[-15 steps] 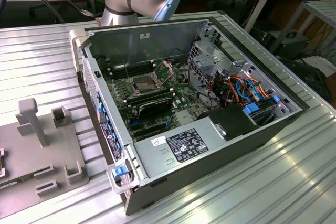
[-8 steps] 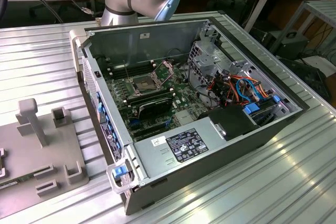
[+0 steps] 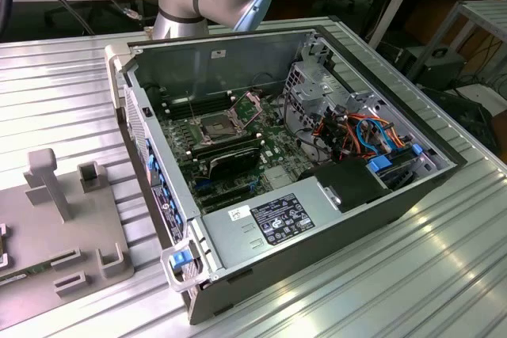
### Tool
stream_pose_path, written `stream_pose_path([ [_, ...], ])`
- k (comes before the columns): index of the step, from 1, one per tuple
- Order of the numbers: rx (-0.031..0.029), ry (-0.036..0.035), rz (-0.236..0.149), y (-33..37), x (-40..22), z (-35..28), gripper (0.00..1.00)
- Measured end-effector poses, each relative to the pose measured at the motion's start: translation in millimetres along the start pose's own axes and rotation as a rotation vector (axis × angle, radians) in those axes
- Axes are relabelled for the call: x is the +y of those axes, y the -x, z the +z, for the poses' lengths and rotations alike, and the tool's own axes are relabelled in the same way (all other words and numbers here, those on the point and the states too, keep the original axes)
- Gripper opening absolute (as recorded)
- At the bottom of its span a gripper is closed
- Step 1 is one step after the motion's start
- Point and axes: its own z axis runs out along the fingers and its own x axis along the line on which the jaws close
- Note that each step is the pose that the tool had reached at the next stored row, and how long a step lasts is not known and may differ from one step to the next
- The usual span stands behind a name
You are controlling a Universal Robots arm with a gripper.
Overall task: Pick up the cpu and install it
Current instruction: 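Reach for the cpu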
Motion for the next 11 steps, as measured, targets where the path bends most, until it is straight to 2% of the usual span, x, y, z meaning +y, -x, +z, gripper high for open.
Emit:
stream_pose_path([
  [11, 0.0003, -0.0003, 0.000, 0.0, -0.9, 0.1, 0.11],
])
